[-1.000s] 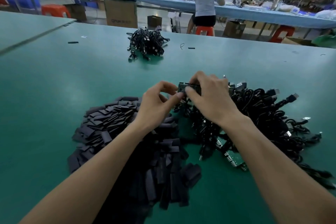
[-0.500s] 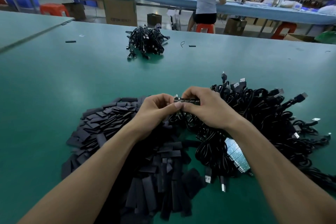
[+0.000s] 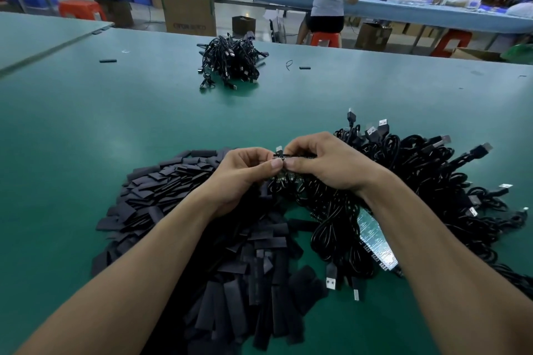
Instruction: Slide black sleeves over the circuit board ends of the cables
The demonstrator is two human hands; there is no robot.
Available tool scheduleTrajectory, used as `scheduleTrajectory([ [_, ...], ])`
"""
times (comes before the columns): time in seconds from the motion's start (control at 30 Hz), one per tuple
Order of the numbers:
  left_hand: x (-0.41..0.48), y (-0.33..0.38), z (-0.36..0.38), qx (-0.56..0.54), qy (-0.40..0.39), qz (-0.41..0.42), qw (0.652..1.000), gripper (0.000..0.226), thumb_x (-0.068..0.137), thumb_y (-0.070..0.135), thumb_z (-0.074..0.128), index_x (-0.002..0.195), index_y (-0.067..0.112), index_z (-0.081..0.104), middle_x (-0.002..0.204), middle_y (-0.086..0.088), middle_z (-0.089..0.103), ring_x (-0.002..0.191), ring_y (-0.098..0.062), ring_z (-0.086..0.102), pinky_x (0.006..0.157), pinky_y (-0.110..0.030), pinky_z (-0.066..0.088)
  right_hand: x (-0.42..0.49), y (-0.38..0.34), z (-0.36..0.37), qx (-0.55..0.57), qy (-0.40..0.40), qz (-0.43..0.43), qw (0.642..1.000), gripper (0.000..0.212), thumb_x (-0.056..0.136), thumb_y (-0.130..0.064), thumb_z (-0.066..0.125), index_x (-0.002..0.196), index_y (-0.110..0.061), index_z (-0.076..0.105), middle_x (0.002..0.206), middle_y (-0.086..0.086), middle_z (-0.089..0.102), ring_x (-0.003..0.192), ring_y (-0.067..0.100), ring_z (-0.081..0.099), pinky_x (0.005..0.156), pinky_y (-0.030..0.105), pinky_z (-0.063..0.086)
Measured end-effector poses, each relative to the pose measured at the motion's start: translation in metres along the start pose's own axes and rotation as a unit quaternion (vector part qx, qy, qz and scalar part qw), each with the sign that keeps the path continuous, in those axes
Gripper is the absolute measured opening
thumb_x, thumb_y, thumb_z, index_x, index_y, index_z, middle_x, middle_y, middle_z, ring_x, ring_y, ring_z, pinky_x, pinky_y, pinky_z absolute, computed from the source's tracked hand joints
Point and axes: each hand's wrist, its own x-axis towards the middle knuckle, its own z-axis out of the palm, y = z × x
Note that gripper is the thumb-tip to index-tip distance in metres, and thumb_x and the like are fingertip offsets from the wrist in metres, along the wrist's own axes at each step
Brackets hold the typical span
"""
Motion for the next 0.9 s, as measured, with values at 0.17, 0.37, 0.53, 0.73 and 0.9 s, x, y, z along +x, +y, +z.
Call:
scheduleTrajectory([
  [0.17,-0.004,0.002,0.0,-0.006,-0.031,-0.008,0.999,0.01,0.087,0.01,0.069,0.078,0.013,0.067,0.063,0.008,0.062,0.055,0.0,0.054,0.056,-0.011,0.044,-0.005,0.0,-0.005,0.049,-0.039,-0.004,0.998,0.009,0.096,-0.008,0.064,0.09,-0.014,0.068,0.08,-0.005,0.064,0.074,0.003,0.056,0.076,0.017,0.045],
  [0.37,0.0,0.01,0.0,-0.061,0.073,0.006,0.995,0.019,0.083,0.025,0.073,0.065,0.018,0.07,0.065,0.005,0.062,0.058,-0.007,0.05,0.059,-0.019,0.042,-0.007,0.0,0.001,-0.03,0.049,0.027,0.998,0.008,0.095,-0.028,0.066,0.087,-0.025,0.066,0.08,-0.01,0.064,0.077,0.007,0.057,0.09,0.037,0.046],
  [0.53,0.001,0.036,0.007,-0.093,0.137,0.078,0.983,0.013,0.084,0.031,0.063,0.077,0.02,0.065,0.079,0.0,0.074,0.074,-0.014,0.071,0.075,-0.029,0.059,-0.005,-0.005,0.005,-0.273,0.295,0.068,0.913,0.012,0.099,-0.035,0.049,0.092,-0.031,0.058,0.072,-0.009,0.06,0.074,0.013,0.049,0.073,0.037,0.011],
  [0.73,-0.003,0.081,0.014,0.077,0.216,0.308,0.923,0.013,0.102,0.024,0.057,0.09,0.028,0.062,0.07,0.007,0.068,0.052,-0.009,0.057,0.058,-0.026,0.054,-0.003,0.005,-0.007,-0.464,0.403,0.092,0.783,0.007,0.095,-0.019,0.061,0.094,-0.024,0.065,0.077,-0.006,0.047,0.092,0.025,0.052,0.069,0.033,0.004],
  [0.9,-0.008,0.099,0.013,0.33,0.222,0.387,0.832,0.008,0.097,0.022,0.062,0.096,0.029,0.066,0.073,0.021,0.066,0.061,-0.001,0.061,0.053,-0.013,0.042,0.0,-0.004,-0.002,-0.515,0.23,0.188,0.804,0.017,0.083,-0.008,0.058,0.09,-0.023,0.054,0.104,0.003,0.058,0.112,0.028,0.048,0.094,0.045,0.027],
])
